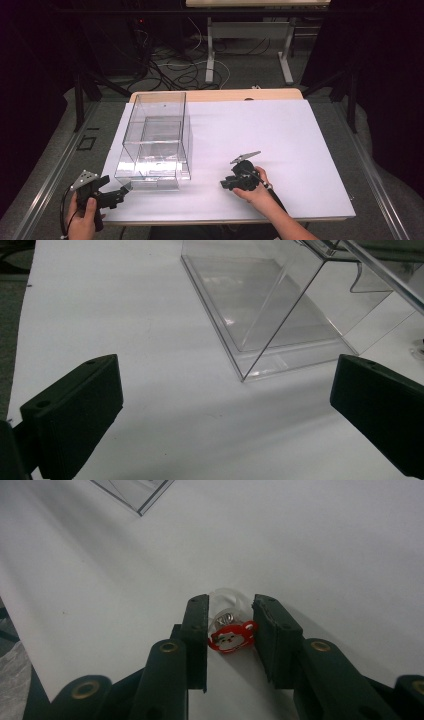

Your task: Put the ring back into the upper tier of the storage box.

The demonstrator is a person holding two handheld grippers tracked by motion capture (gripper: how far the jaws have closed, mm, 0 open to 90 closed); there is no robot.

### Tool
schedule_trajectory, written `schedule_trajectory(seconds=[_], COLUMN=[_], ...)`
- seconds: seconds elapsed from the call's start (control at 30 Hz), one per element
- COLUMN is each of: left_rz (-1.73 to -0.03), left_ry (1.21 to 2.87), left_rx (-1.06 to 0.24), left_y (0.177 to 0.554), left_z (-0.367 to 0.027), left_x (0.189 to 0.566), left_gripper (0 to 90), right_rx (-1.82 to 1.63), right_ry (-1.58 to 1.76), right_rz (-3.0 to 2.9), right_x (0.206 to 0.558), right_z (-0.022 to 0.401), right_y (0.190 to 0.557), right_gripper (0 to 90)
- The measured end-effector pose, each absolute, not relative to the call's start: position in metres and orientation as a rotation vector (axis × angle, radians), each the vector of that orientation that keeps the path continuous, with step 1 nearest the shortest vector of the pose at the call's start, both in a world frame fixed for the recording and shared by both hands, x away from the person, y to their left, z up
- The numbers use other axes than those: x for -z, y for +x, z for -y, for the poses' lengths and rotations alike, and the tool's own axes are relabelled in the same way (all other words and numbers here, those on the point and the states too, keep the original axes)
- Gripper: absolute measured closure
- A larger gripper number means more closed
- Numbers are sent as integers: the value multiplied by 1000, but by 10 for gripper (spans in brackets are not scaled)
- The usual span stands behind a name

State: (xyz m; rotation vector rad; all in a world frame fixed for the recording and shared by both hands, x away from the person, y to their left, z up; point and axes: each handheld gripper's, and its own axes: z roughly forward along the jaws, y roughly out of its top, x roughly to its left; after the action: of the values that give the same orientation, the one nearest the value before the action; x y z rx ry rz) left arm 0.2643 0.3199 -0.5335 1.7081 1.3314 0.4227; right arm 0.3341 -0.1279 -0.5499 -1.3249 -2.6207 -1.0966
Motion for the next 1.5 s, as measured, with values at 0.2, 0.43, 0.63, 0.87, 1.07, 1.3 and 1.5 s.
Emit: schedule_trajectory(seconds=[0.2, 0.43, 0.63, 0.87, 1.07, 1.3, 1.5], left_rz=[-1332, -1331, -1331, -1331, -1331, -1331, -1332], left_ry=[1709, 1708, 1707, 1707, 1708, 1709, 1710], left_rx=[-424, -422, -423, -422, -422, -422, -419], left_y=[264, 264, 264, 265, 265, 265, 265], left_z=[-320, -320, -320, -320, -320, -320, -319], left_x=[533, 534, 534, 534, 534, 534, 534], left_gripper=[9, 9, 9, 9, 9, 9, 9], right_rx=[1157, 1105, 1104, 1115, 1184, 1173, 1196], right_ry=[-1356, -1351, -1373, -1378, -1400, -1419, -1432], right_rz=[2591, 2594, 2567, 2552, 2494, 2439, 2412], right_x=[553, 551, 551, 551, 553, 549, 547], right_z=[127, 130, 131, 131, 132, 134, 136], right_y=[334, 336, 336, 336, 338, 339, 339], right_gripper=[702, 710, 711, 711, 711, 711, 711])
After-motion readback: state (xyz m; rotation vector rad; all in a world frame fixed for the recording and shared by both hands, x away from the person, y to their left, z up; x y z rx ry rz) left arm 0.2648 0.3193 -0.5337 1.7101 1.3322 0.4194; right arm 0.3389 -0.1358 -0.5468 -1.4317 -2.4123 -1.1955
